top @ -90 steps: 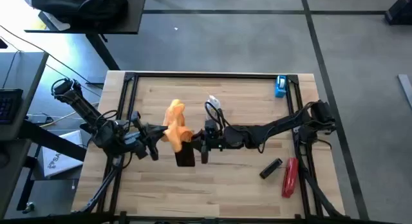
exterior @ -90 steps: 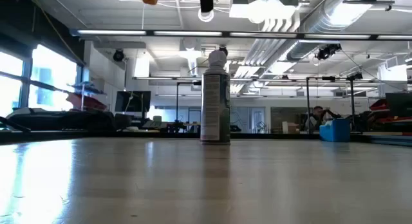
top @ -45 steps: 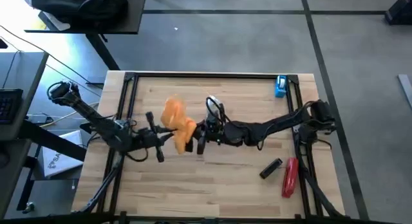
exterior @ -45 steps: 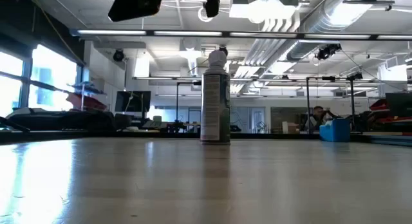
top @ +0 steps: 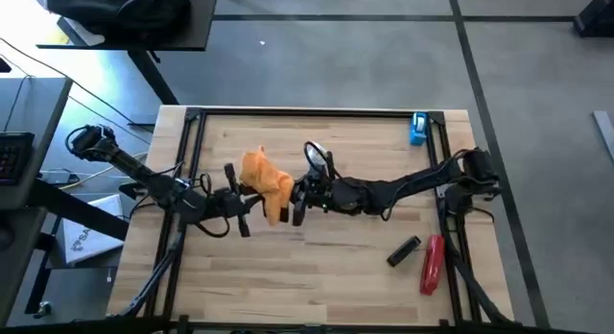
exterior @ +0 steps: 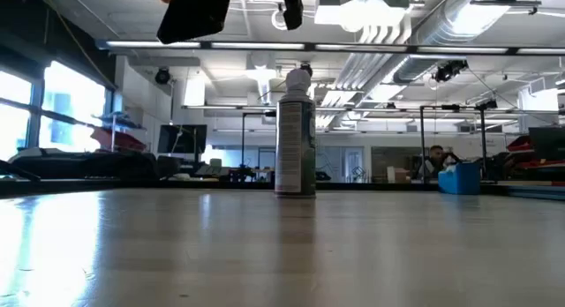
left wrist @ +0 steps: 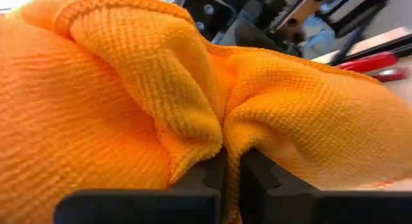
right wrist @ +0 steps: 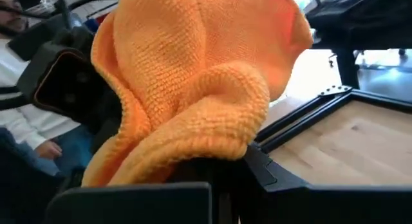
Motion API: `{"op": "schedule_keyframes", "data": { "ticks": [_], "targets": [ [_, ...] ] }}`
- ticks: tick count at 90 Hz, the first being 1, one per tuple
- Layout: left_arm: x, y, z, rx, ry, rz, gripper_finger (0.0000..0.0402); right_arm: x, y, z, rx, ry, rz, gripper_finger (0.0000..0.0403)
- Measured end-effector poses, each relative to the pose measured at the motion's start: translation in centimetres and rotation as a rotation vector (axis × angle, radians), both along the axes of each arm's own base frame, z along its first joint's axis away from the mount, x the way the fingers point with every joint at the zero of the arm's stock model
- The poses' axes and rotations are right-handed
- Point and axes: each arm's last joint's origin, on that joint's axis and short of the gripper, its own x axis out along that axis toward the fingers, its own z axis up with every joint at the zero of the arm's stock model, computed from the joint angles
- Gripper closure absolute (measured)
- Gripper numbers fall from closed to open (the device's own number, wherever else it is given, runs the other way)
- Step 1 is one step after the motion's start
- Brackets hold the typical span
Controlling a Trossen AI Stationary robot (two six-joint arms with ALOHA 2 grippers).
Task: Apply microfiber cloth
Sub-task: Wipe the back of the cellphone with the yellow microfiber cloth
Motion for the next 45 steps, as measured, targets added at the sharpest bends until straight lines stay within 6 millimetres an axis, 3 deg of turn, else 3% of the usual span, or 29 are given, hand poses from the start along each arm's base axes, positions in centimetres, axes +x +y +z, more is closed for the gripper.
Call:
{"op": "schedule_keyframes", "data": {
  "ticks": [25,45],
  "targets": [
    [-0.4,-0.4,-2.3,-0.078,0.164,-0.132,0.0402,0.2,-0.4,0.2,-0.003,-0.031,0.01,0.0403],
    [-0.9,-1.0,-3.8,-0.092,0.177,-0.203,0.0402,0.2,-0.5,0.8,-0.007,-0.086,0.032,0.0403]
  ]
}}
